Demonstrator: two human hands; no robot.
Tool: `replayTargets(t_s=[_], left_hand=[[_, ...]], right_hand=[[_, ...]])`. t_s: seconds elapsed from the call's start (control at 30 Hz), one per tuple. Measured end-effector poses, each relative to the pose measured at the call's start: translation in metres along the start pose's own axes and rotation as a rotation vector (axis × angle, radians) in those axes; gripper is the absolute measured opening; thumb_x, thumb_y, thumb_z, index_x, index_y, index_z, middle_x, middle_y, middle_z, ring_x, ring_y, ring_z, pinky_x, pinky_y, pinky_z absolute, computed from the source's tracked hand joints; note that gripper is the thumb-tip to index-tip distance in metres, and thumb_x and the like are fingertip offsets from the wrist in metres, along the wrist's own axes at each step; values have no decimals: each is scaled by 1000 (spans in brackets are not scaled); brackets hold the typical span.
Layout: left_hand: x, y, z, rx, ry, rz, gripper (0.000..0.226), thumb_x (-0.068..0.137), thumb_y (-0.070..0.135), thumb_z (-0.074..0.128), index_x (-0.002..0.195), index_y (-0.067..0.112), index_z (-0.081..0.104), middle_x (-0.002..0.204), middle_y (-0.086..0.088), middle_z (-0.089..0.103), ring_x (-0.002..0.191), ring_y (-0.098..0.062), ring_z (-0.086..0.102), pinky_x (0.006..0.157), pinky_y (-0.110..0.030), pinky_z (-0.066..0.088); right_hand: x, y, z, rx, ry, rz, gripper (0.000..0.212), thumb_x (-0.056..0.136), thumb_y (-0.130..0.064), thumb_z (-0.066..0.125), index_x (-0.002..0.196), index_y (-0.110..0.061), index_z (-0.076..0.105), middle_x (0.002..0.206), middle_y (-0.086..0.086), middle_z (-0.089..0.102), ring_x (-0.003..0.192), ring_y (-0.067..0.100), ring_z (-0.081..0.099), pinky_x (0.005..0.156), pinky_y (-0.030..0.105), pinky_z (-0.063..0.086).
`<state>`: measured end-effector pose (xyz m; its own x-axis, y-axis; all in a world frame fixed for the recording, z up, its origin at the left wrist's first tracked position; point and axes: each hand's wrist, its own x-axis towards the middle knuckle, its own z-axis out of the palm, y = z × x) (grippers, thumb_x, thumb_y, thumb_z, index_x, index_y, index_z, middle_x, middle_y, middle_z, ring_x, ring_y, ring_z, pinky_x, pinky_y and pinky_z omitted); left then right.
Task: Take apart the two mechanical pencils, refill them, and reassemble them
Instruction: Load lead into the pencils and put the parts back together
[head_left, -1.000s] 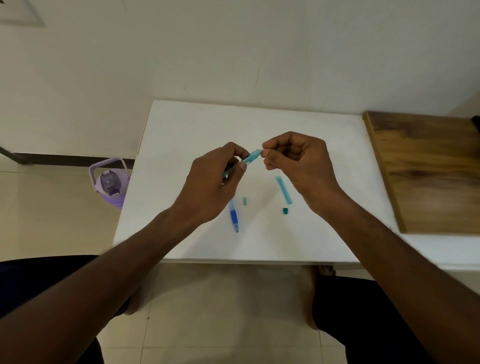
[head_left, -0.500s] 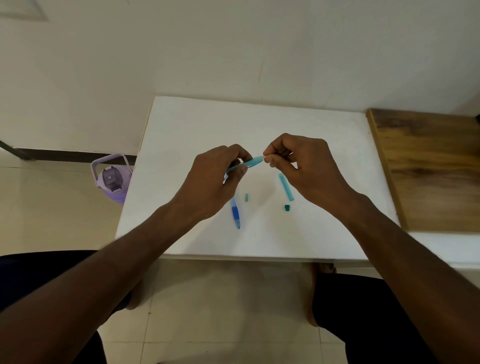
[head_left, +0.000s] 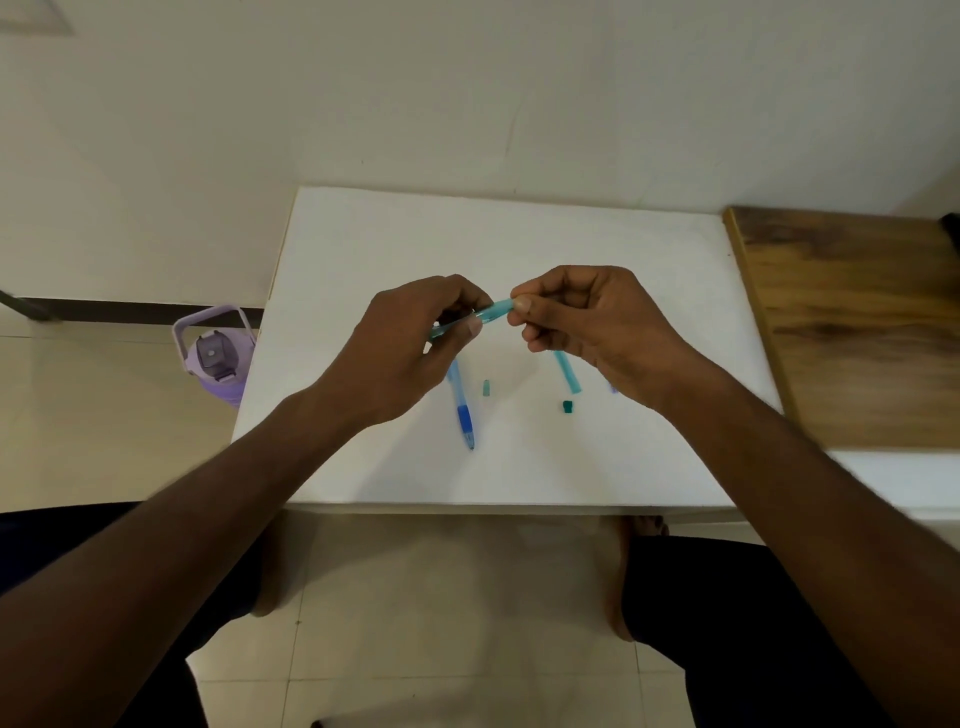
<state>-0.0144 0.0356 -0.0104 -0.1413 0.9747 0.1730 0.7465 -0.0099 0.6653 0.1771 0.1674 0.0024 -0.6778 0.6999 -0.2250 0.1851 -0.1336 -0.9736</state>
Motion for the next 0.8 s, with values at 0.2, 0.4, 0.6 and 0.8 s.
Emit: replayTargets(t_s=[0.2,0.4,0.6,0.8], left_hand=[[3,-1,4,-179,106,-241,16,107,23,57,121,19,65,101,15,75,87,3,69,81,-6,52],[7,2,1,-332,172,-370,24,106,28,60,130,25,62,107,11,79,90,-5,77,93,-29,61],[7,4,-1,-335,165,-410,23,104,30,63,126,22,65,110,10,79,89,-7,78,93,-29,62],[8,4,-2,-350,160,-447,25,99,32,71,121,21,67,110,5,78,90,-11,78,91,-33,63]], right_hand=[[6,14,18,-368,149,-42,20,91,-24,82,110,-21,79,87,-1,82,77,13,78,77,26,65],[10,44,37,-1122,6,-139,22,94,-36,77,111,-23,80,97,-3,79,69,7,57,88,17,41],[13,55,50,-1180,-1,-4,33,95,-44,73,117,-20,77,105,-1,77,81,10,58,91,20,41],[9,47,62,-1223,-64,61,33,100,-33,69,127,-15,69,116,6,73,101,21,68,106,30,52]])
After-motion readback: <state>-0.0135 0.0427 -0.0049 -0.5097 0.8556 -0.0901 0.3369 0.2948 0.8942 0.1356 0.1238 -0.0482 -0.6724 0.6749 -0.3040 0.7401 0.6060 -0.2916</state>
